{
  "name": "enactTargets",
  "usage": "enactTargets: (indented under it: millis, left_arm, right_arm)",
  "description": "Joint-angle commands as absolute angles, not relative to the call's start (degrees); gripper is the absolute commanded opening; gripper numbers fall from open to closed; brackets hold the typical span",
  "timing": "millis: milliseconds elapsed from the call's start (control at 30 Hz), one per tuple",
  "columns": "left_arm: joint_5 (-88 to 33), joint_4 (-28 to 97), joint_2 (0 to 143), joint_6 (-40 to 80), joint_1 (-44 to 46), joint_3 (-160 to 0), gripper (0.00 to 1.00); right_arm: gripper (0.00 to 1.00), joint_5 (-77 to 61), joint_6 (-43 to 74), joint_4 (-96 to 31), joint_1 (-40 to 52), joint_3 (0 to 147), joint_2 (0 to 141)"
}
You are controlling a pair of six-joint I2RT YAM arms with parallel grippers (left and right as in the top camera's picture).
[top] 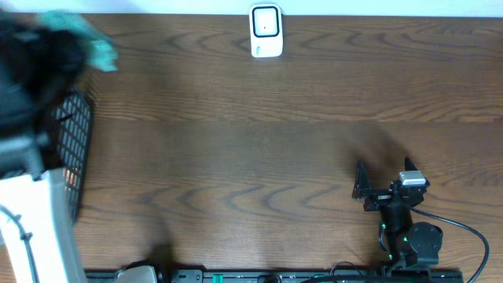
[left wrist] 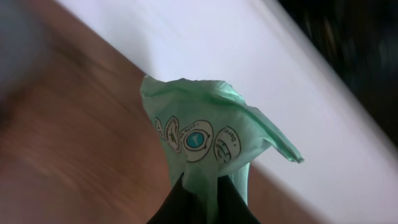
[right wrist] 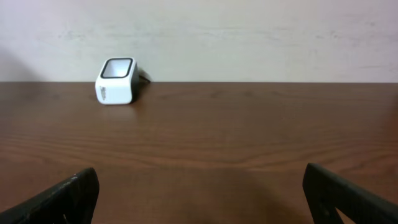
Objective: Scan the item barcode
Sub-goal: 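Lift the green pack out and drop it near the scanner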
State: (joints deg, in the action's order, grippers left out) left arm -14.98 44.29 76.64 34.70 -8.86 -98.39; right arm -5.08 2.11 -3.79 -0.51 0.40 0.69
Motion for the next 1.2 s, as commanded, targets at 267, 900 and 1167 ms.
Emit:
enactTargets:
  millis: [267,900,1167]
  left_arm:
    - [-9.34,39.09,100.51,20.97,19.62,-98.76,0.08]
    - [-9.34,28.01,105.69,18.85,26.46,-98.76,0.57]
    - [2.59,40.29,85.14,16.08,5.26,-98.76,0.68]
  right_arm:
    - [0.99,-4.84,1.43,-4.05,-0.67,0.34,0.38]
    - [0.99,-4.84,1.43,-4.05,-0.67,0.34,0.38]
    - [0.99,-4.84,1.43,-4.05,-0.67,0.34,0.38]
